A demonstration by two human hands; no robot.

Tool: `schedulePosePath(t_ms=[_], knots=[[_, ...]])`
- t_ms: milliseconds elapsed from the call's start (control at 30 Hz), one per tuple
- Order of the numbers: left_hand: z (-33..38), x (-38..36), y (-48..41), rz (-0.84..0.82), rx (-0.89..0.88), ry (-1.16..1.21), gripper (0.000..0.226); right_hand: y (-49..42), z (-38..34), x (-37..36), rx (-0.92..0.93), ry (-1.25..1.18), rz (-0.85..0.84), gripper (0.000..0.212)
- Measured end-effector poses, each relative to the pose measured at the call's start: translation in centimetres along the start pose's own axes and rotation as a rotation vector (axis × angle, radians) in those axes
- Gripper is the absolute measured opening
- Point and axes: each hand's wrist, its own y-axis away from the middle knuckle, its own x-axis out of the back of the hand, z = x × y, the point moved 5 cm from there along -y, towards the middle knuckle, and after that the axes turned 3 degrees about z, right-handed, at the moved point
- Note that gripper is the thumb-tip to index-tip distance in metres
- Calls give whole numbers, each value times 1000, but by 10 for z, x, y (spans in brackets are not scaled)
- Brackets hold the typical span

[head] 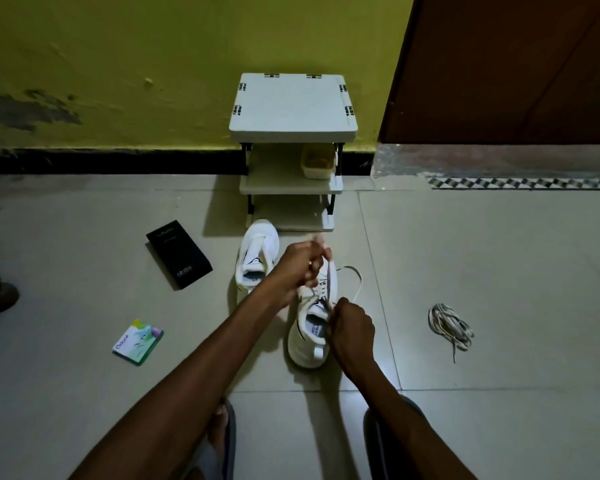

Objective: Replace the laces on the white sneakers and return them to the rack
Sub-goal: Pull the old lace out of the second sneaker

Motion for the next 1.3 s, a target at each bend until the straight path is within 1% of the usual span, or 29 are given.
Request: schedulePosePath(t_ms=[67,100,133,167,200,267,300,367,433,533,600,700,800,867,933,1000,1100,1167,1267,1300], knots=[[-2,9,-1,-41,-1,-798,44,0,1,-1,-17,-16,-13,11],[0,16,-3,-33,-9,-1154,42,-1,0,-1,-21,-32,-15,11],[2,21,-4,1,-32,-1420,38,0,0,-2,-21,-46,-13,12],[5,26,-5,61,-63,-1564,33,0,-1,-3,-23,-58,-11,13],[7,30,-5,122,-77,-1638,30,1,-2,-5,-21,-67,-10,14],[1,38,-7,169,-71,-1718,28,2,-3,-10,-22,-81,-1,13],[-3,39,-8,160,-86,-1744,29,1,-3,-12,-34,-87,7,11],[-10,35,-8,125,-218,-1736,31,0,-2,-13,-67,-122,35,13],[-22,28,-8,74,-316,-1599,25,0,1,-12,-120,-170,53,18],[-48,21,-5,32,-308,-1496,19,2,6,-10,-209,-262,66,22],[-62,24,-2,83,-337,-1442,19,3,6,-10,-254,-299,70,24],[-78,33,0,178,-390,-1280,14,4,4,-14,-278,-328,85,25],[-85,39,0,186,-443,-1084,7,6,3,-18,-285,-345,109,26],[-89,41,-2,177,-437,-1019,7,7,3,-18,-286,-364,127,26],[-89,40,-6,181,-354,-1005,3,9,3,-19,-278,-376,150,25],[-88,38,-11,170,-289,-1057,10,10,3,-19,-268,-373,169,26],[-86,30,-12,107,-321,-1213,20,10,2,-21,-236,-363,175,26],[-87,25,-10,57,-343,-1261,20,10,0,-19,-200,-321,167,25],[-85,22,-6,22,-309,-1331,22,9,1,-14,-188,-303,172,20],[-80,22,-6,6,-285,-1318,23,8,3,-13,-190,-303,170,16]])
